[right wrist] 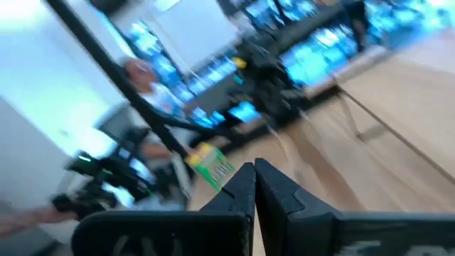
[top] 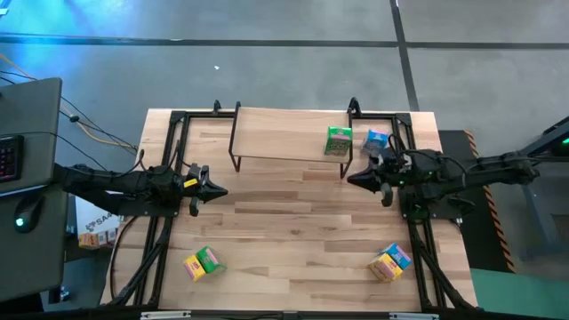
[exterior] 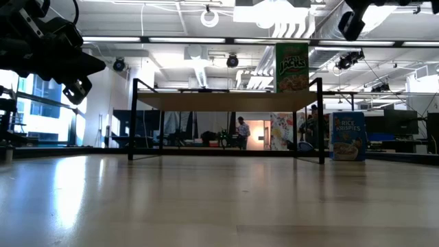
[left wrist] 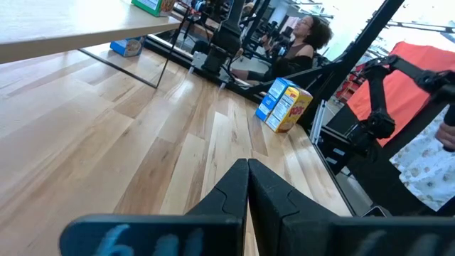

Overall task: Stack cereal on shelf
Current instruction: Put the green cereal box on the shelf aligned with the other green cereal box

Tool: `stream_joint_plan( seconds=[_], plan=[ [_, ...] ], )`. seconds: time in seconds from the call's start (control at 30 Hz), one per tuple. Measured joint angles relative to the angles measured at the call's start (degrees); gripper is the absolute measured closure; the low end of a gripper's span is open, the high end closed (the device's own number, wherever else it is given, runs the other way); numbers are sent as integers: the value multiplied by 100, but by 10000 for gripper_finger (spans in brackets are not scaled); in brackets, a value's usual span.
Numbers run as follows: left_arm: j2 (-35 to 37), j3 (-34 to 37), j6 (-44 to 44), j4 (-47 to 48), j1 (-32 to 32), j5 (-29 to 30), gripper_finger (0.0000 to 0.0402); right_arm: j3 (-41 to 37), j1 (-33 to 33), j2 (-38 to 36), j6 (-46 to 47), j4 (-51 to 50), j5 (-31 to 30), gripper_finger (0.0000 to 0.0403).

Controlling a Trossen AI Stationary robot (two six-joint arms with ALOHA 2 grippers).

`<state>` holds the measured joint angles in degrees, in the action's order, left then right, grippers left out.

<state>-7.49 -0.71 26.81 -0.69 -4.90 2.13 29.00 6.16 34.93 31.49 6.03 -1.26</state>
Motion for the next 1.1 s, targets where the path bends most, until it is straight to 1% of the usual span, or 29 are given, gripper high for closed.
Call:
stream_joint_plan(
  seconds=[0.07,0.13,0.3,0.4,0.43,0.53,0.6,0.73,0.83,0.9,1.0,1.1],
  plan=[
    [0,0,0,0,1,0,398,-172,0,102,-1,512,50,403],
    [0,-2,-66,0,1,2,398,-228,0,231,-1,608,51,403],
    [0,0,-1069,-19,1,171,398,-206,0,519,-97,720,45,403],
    [0,0,-1361,-65,1,175,398,-202,0,630,-380,818,-18,403],
    [0,-1,-1228,-109,0,159,398,-202,0,658,-488,805,-20,403],
    [0,0,-320,-422,-10,120,398,-202,-3,736,-747,804,-20,403],
    [0,0,79,-787,-10,297,398,-202,-3,777,-785,801,-122,403],
    [0,-2,511,-1525,-3,979,398,-202,-3,795,-463,807,-621,403],
    [-60,-4,432,-2316,-3,1700,398,-202,-5,795,-451,867,-910,403],
    [-117,-17,284,-2658,1,1946,398,-198,-5,790,-449,930,-1036,403],
    [-265,-304,452,-2449,1,2066,387,-198,-5,792,-453,924,-1147,403],
    [-616,-738,597,-1796,1,1886,354,-198,-5,792,-452,923,-1228,403]
  ],
)
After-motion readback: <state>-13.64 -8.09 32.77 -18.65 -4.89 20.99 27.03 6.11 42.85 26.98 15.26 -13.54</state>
